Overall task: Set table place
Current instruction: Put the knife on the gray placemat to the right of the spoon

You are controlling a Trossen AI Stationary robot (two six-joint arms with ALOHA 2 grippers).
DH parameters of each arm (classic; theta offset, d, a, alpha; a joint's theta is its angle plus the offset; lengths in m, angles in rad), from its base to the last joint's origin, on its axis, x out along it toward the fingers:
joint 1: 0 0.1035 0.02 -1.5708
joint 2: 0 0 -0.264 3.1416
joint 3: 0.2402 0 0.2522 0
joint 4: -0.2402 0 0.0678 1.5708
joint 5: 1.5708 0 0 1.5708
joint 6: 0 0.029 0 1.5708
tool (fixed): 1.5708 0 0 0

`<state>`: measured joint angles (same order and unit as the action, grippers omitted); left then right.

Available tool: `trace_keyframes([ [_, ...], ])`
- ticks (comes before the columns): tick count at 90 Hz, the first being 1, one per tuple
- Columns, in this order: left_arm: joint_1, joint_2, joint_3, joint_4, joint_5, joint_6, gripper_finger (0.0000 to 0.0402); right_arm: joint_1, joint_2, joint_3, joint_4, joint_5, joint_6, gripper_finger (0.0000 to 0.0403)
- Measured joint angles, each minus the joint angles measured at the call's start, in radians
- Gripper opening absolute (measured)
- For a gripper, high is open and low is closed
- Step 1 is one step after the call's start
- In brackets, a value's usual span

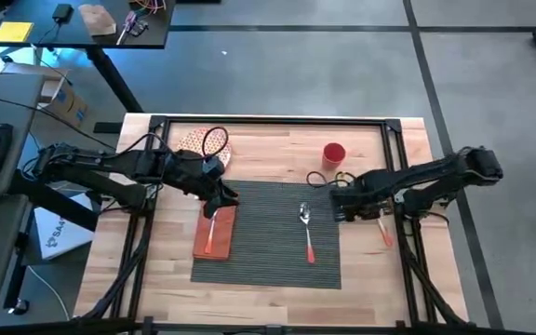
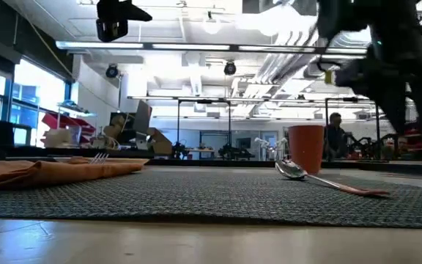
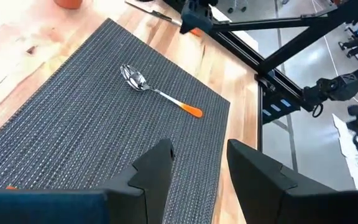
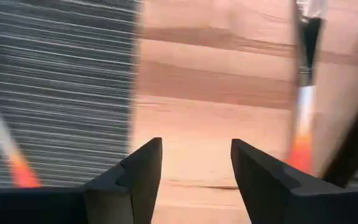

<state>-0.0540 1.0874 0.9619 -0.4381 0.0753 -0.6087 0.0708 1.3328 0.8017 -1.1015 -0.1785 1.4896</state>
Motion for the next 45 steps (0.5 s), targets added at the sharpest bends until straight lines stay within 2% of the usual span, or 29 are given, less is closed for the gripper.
trace_keyframes([
  [12, 0.008, 0.000, 0.000, 0.004, 0.001, -0.015, 0.0140, -0.053, -0.019, -0.108, -0.004, -0.058, -0.077, 0.0159],
  [26, 0.008, 0.000, 0.000, 0.004, 0.002, -0.044, 0.0140, -0.079, -0.026, -0.172, 0.011, -0.060, -0.109, 0.0159],
  [45, 0.008, 0.000, 0.000, 0.017, 0.003, -0.064, 0.0140, -0.100, 0.004, -0.195, 0.041, 0.026, -0.071, 0.0158],
])
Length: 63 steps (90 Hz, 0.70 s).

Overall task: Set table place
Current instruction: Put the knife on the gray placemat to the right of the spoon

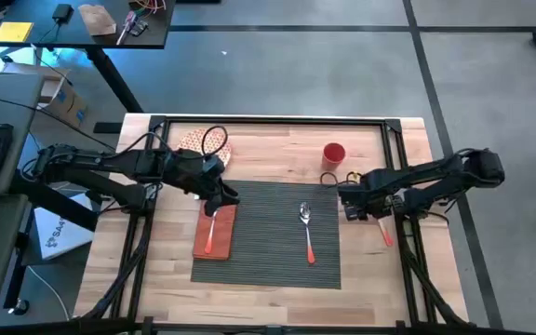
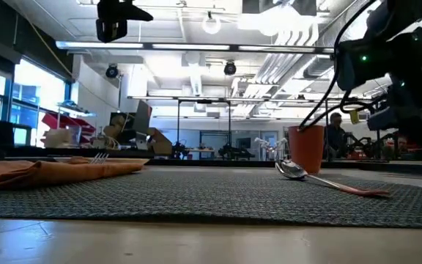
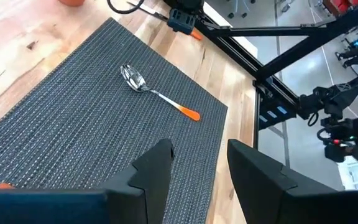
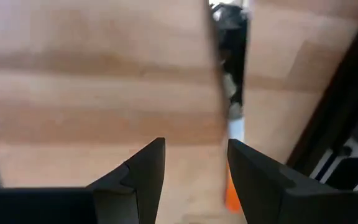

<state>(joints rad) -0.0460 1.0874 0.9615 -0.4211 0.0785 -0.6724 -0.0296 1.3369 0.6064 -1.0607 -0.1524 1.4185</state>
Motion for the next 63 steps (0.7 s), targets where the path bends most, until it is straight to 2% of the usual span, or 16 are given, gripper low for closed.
trace_keyframes([
  [23, 0.000, 0.000, 0.000, 0.008, 0.023, -0.008, 0.0140, -0.005, 0.093, 0.000, -0.003, 0.064, 0.062, 0.0158],
  [34, 0.000, 0.000, 0.000, 0.008, 0.052, -0.016, 0.0140, -0.005, 0.104, -0.024, 0.032, 0.057, 0.043, 0.0158],
  [47, 0.000, 0.000, 0.000, 0.008, 0.074, -0.016, 0.0140, -0.008, 0.067, -0.076, 0.089, 0.011, -0.024, 0.0157],
  [63, -0.001, 0.000, 0.000, 0.008, 0.077, -0.015, 0.0140, -0.005, -0.030, -0.098, 0.118, 0.038, -0.023, 0.0157],
])
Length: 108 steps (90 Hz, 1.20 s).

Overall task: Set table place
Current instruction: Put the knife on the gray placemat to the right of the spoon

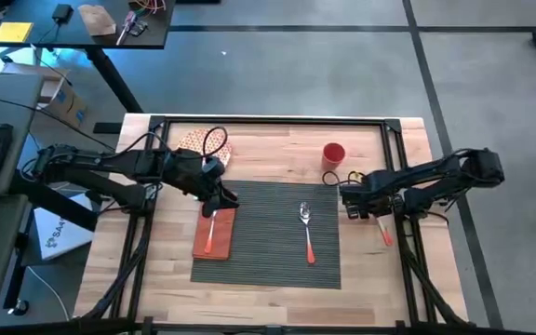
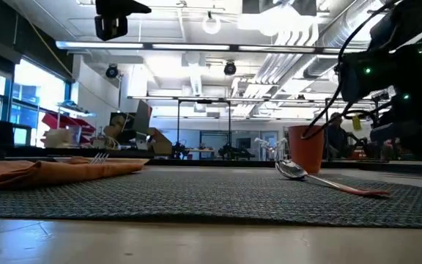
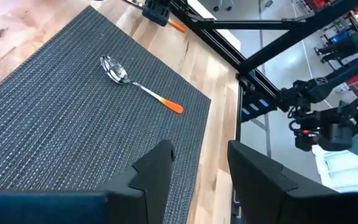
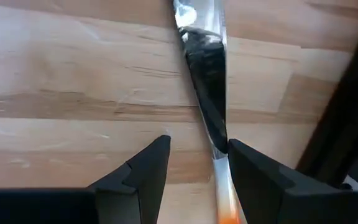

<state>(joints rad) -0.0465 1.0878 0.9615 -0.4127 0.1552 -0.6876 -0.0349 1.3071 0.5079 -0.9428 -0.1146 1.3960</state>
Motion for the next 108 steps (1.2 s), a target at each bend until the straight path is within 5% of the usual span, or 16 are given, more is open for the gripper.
trace_keyframes([
  [31, 0.005, 0.000, -0.001, 0.031, -0.016, 0.010, 0.0140, -0.003, -0.149, -0.061, 0.166, -0.111, 0.097, 0.0158],
  [56, 0.014, 0.000, -0.001, 0.047, -0.018, 0.011, 0.0140, 0.038, -0.151, -0.053, 0.269, -0.060, 0.241, 0.0146],
  [71, 0.014, 0.000, -0.001, 0.045, -0.017, 0.011, 0.0140, 0.085, -0.157, 0.007, 0.242, -0.058, 0.118, 0.0139],
  [85, 0.014, 0.000, -0.001, 0.045, -0.017, 0.011, 0.0140, 0.219, -0.157, 0.071, 0.232, 0.012, 0.017, 0.0138],
  [108, 0.014, 0.000, -0.001, 0.044, -0.008, 0.011, 0.0140, 0.541, -0.155, 0.080, 0.237, 0.198, 0.086, 0.0156],
])
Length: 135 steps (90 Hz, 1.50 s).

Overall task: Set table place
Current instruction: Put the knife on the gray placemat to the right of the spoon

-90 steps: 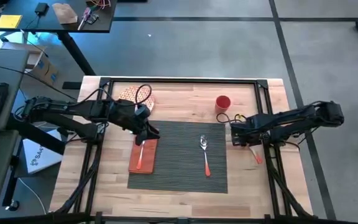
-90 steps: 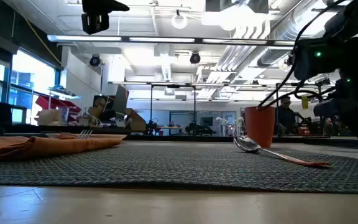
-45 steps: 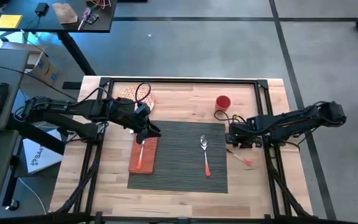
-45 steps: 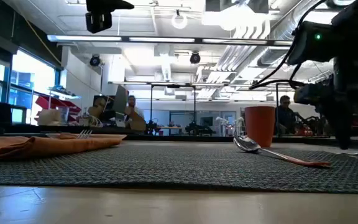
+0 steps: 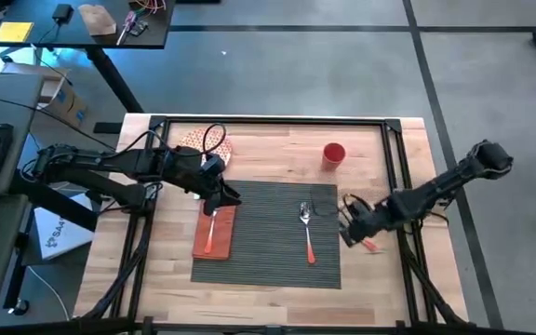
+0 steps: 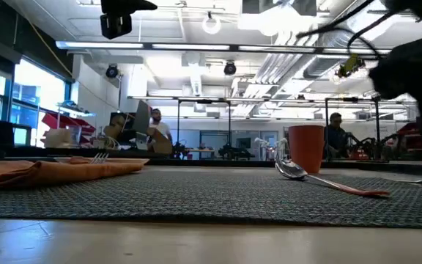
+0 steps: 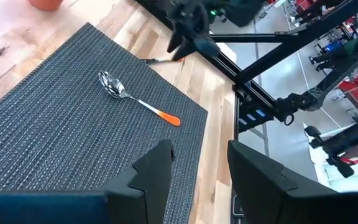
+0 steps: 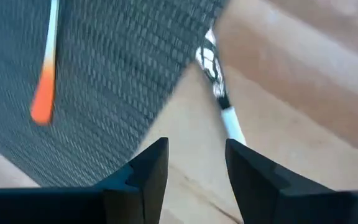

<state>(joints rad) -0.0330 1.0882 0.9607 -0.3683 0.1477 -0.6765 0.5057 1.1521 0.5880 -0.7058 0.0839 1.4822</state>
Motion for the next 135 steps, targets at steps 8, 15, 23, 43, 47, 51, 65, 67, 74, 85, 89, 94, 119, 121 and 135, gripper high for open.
trace_keyframes([
  [8, 0.000, 0.000, 0.000, 0.000, 0.000, -0.003, 0.0140, 0.093, 0.000, 0.000, 0.009, 0.109, -0.003, 0.0182],
  [15, 0.000, 0.000, 0.000, 0.006, 0.000, -0.021, 0.0140, 0.173, 0.001, 0.000, 0.007, 0.226, 0.000, 0.0207],
  [23, 0.000, 0.000, 0.000, 0.035, -0.001, -0.029, 0.0140, 0.243, 0.021, -0.014, 0.012, 0.324, 0.021, 0.0223],
  [43, 0.016, 0.000, 0.000, 0.136, -0.059, -0.072, 0.0140, 0.319, 0.147, -0.082, 0.053, 0.445, 0.065, 0.0196],
  [47, 0.023, 0.000, 0.000, 0.145, -0.076, -0.083, 0.0140, 0.323, 0.181, -0.099, 0.090, 0.458, 0.066, 0.0185],
  [51, 0.032, 0.000, 0.000, 0.149, -0.084, -0.103, 0.0140, 0.326, 0.216, -0.120, 0.148, 0.461, 0.073, 0.0175],
  [65, 0.068, 0.000, 0.000, 0.159, -0.091, -0.171, 0.0140, 0.356, 0.328, -0.163, 0.242, 0.542, 0.171, 0.0139],
  [67, 0.070, 0.000, 0.000, 0.159, -0.090, -0.180, 0.0140, 0.364, 0.341, -0.164, 0.241, 0.554, 0.194, 0.0133],
  [74, 0.086, 0.000, 0.001, 0.168, -0.090, -0.202, 0.0140, 0.390, 0.371, -0.163, 0.226, 0.577, 0.265, 0.0110],
  [85, 0.101, 0.000, 0.001, 0.193, -0.093, -0.212, 0.0140, 0.440, 0.419, -0.165, 0.217, 0.638, 0.363, 0.0060],
  [89, 0.105, 0.000, 0.001, 0.202, -0.094, -0.212, 0.0140, 0.459, 0.442, -0.167, 0.224, 0.669, 0.401, 0.0038],
  [94, 0.109, 0.000, 0.001, 0.213, -0.101, -0.212, 0.0140, 0.484, 0.469, -0.169, 0.239, 0.709, 0.454, 0.0015],
  [119, 0.111, 0.000, 0.001, 0.253, -0.106, -0.212, 0.0140, 0.516, 0.430, -0.085, 0.121, 0.578, 0.608, 0.0003],
  [121, 0.111, 0.000, 0.001, 0.256, -0.106, -0.212, 0.0140, 0.511, 0.420, -0.073, 0.106, 0.544, 0.608, 0.0002],
  [135, 0.111, 0.000, 0.001, 0.270, -0.095, -0.212, 0.0140, 0.468, 0.335, -0.011, 0.007, 0.383, 0.608, 0.0002],
])
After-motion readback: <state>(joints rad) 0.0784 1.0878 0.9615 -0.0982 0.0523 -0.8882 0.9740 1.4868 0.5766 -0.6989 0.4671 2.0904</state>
